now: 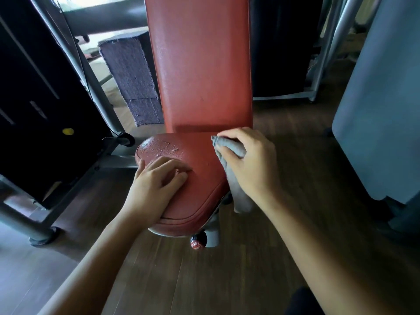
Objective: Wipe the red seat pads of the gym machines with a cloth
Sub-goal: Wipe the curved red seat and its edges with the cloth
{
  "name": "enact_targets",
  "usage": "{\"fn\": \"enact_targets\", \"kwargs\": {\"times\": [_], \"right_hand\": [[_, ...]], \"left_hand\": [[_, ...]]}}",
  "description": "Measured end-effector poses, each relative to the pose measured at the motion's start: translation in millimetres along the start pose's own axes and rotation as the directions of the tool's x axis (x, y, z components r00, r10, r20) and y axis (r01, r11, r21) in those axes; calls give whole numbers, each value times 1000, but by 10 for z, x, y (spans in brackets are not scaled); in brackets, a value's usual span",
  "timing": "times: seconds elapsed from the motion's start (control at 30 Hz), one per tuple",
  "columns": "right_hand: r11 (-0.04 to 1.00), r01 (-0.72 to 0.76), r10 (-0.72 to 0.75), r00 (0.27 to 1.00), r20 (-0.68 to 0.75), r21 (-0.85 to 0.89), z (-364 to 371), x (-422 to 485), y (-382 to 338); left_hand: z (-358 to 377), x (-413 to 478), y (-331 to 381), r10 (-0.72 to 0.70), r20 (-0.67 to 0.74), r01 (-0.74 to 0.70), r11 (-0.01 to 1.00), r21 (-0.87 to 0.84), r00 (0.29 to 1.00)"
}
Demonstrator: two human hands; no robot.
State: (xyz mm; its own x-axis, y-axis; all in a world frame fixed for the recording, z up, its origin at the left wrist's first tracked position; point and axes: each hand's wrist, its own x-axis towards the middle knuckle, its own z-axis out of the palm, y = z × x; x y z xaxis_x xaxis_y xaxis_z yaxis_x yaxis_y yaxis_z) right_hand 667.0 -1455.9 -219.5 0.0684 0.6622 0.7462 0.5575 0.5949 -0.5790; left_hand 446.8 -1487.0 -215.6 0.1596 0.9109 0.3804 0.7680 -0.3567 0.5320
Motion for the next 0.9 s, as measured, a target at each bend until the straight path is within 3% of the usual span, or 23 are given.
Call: {"fn": "enact_targets", "kwargs": {"times": [0.13,0.2,0.47,0.7,0.9], "right_hand": [[984,-16,67,955,288,-178,291,195,44],[977,-69,140,922,361,-204,336,156,65],[949,-66,215,852,478,-309,264,127,28],[908,-134,315,843,436,-396,273,102,-103],[912,-146,324,829,455,-384,262,106,-59]], "left_hand": [[1,-27,-29,-4,3,4,1000,23,1000],[7,-32,-16,-10,16,10,999,36,1000],[32,-50,-71,1,28,-3,997,72,1000],[16,-34,-67,5,65,-9,998,58,998],[37,1,-115,16,19,-17,999,33,1000]]}}
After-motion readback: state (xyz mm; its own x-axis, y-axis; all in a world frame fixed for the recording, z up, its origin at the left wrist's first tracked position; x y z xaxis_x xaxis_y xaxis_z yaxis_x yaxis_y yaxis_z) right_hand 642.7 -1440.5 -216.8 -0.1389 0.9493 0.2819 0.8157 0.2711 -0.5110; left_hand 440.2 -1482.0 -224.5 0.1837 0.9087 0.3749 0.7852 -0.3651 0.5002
